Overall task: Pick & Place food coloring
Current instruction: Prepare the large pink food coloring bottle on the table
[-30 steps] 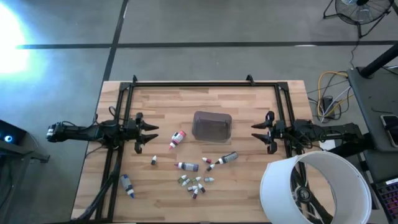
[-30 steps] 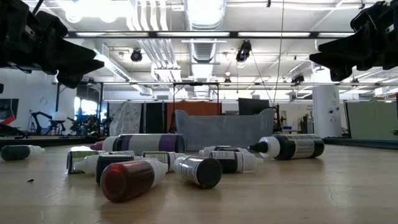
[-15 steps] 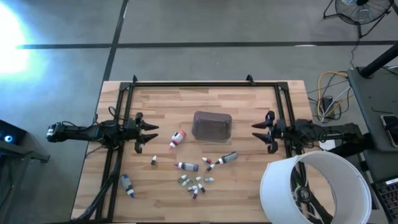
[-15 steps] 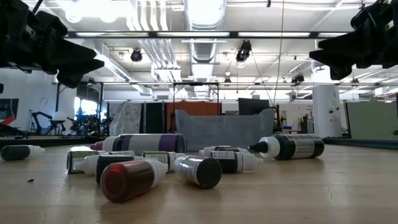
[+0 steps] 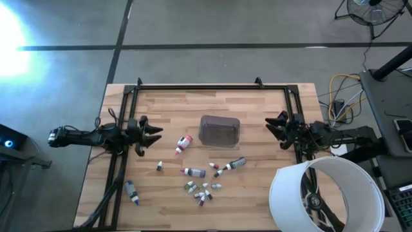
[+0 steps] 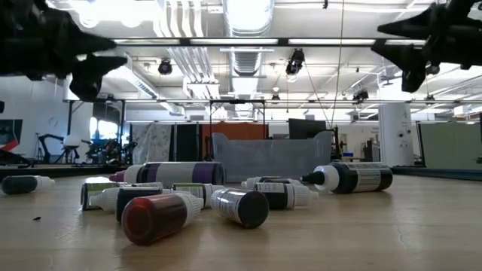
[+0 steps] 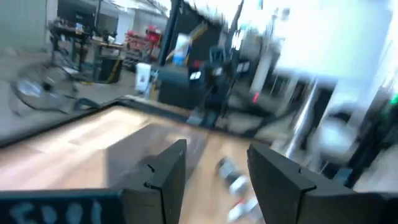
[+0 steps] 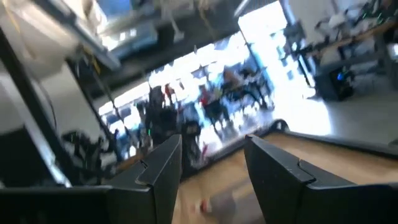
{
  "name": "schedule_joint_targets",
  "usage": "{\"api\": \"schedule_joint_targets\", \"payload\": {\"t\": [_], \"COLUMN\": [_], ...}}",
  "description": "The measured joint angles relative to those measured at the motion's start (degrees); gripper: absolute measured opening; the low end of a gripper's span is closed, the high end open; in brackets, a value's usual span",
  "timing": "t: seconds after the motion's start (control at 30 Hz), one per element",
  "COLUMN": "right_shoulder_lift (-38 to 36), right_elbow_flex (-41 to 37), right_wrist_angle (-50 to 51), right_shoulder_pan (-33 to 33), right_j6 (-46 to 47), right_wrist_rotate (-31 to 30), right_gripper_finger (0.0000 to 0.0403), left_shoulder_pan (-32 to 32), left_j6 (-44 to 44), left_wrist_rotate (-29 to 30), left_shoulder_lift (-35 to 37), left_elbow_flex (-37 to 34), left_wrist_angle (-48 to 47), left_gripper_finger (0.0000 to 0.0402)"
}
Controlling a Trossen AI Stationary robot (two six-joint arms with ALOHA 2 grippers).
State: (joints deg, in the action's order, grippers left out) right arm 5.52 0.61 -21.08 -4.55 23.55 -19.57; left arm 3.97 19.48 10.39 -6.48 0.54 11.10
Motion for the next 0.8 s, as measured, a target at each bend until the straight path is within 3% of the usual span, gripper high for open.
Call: {"api": "schedule_joint_targets", "payload": {"t": [0.23,0.5,0.8], "right_shoulder_lift": [6.20,14.09,16.71], "right_elbow_flex": [0.01,-0.01,-0.01], "right_wrist_angle": [-5.23,-7.73,-12.83], "right_shoulder_pan": [-0.01,-0.05,-0.03], "right_j6": [3.39,9.07,25.93], "right_wrist_rotate": [-0.11,-0.04,-1.21], "right_gripper_finger": [0.0169,0.0169,0.0169], "left_shoulder_pan": [-0.04,-0.04,-0.04], "left_j6": [23.85,26.91,37.06], "left_wrist_rotate": [0.23,0.23,0.23], "left_shoulder_lift": [0.00,0.00,0.02], "left_elbow_flex": [0.00,0.14,0.26], "left_wrist_angle": [8.25,9.82,12.06], "left_gripper_finger": [0.0147,0.0147,0.0147]}}
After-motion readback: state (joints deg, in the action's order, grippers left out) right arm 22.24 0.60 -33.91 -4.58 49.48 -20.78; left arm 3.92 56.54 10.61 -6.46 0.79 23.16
